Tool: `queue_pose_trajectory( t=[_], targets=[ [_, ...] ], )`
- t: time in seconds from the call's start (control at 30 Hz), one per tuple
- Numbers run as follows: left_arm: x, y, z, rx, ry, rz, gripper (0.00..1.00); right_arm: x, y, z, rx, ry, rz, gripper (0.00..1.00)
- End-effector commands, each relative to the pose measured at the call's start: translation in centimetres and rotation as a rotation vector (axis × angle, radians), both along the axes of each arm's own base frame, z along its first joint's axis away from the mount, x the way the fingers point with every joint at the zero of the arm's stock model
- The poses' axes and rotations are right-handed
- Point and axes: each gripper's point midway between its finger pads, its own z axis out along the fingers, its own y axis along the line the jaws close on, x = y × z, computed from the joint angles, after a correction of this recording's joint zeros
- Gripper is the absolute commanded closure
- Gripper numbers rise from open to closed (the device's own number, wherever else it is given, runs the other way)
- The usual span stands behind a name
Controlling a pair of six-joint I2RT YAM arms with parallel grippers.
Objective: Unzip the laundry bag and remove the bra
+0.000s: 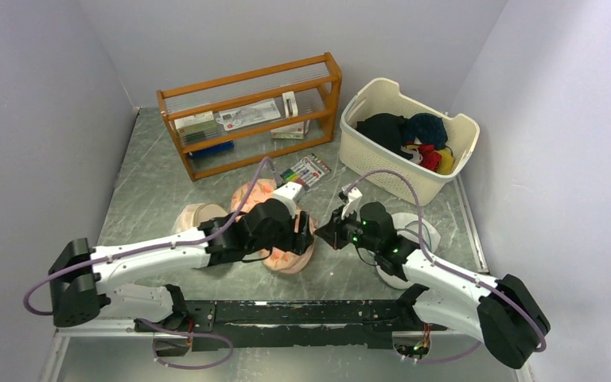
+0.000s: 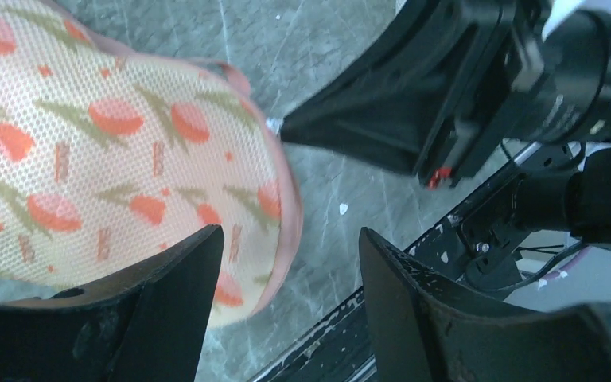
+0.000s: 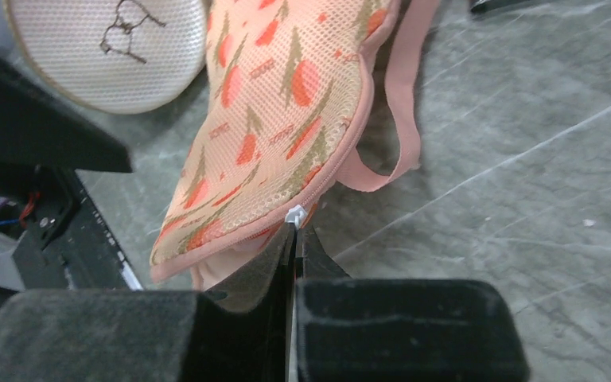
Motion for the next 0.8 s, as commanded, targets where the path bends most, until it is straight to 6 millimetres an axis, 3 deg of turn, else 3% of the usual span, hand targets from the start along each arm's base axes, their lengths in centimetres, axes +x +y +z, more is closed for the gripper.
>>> queue_pose_trajectory(
  t=[0.0,0.2,0.3,0.43,0.6,0.77],
  targets=[
    [1.0,-1.8,-1.4,0.062,-0.004,-0.007,0.27,-2.1,0.9,0.2,0.061,0.054,0.059,1.0],
    [1.9,-2.7,-3.8,0.13,0.008,0.001,0.36,-3.4,1.5,0.2,0.066,0.062,0.079,1.0],
    [1.7,-2.3,-4.9,0.158,0.028,0.006,0.4,-3.9,1.7,0.1,0.06,0.058,0.084,1.0],
    [0.9,-1.4,-6.2,0.161,0.06,0.011,0.53,-4.0,1.8,-0.6,0.046,0.064,0.075,1.0],
    [0.2,0.3,-7.3,0.181,0.086,0.036,0.75,-2.8,1.3,-1.7,-0.004,0.063,0.018,1.0],
    [-0.5,1.6,-8.2,0.198,0.109,0.049,0.84,-0.6,0.5,-2.5,-0.06,0.034,-0.084,1.0]
  ],
)
